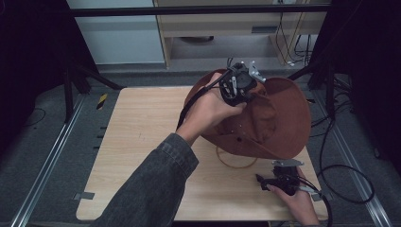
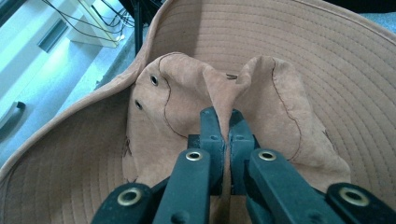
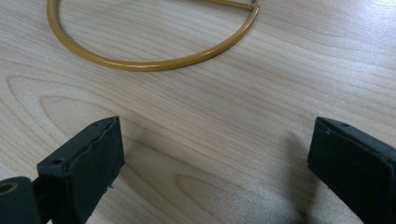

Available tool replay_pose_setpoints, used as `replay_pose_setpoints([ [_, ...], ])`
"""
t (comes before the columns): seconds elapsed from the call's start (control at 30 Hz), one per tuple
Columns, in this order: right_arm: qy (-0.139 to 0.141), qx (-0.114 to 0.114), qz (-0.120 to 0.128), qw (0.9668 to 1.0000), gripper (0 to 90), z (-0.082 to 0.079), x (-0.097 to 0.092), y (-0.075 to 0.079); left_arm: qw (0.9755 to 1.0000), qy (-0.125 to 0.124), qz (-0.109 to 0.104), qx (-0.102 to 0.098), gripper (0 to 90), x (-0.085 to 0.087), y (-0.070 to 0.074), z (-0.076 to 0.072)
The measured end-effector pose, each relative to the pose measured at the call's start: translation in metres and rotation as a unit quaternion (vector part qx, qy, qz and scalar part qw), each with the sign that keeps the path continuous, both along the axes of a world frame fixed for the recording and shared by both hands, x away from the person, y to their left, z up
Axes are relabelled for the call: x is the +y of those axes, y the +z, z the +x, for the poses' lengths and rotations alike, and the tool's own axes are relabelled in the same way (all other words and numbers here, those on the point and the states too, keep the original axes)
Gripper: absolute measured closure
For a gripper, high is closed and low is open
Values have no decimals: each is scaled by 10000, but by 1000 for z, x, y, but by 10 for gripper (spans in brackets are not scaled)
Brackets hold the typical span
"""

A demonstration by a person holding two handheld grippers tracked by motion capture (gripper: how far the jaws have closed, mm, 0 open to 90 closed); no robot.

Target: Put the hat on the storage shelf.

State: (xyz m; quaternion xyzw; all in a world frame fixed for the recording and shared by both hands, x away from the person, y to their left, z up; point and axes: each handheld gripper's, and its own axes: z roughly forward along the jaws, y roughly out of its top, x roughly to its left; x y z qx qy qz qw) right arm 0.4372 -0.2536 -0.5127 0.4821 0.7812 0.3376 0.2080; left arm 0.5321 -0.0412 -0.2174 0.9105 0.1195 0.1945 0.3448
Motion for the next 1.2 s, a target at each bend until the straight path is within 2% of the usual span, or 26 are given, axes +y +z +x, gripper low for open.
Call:
replay_pose_setpoints([
  [0.47, 5, -2, -2, 10000, 38, 0, 0, 0, 10000, 25, 27, 76, 873, -3, -8, 3],
  [0.73, 7, -1, 0, 10000, 38, 0, 0, 0, 9999, 47, -67, 118, 857, -4, -12, 6],
  [0.9, 9, -2, -3, 10000, 38, 0, 0, 0, 9999, 83, -140, 56, 795, -2, -13, 5],
  [1.03, 9, -2, -4, 10000, 38, 0, 0, 0, 9996, 153, -251, -4, 702, 0, -13, 4],
  [1.2, 8, -2, -2, 10000, 38, 0, 0, 0, 9995, 98, -299, -78, 612, 0, -12, 2],
])
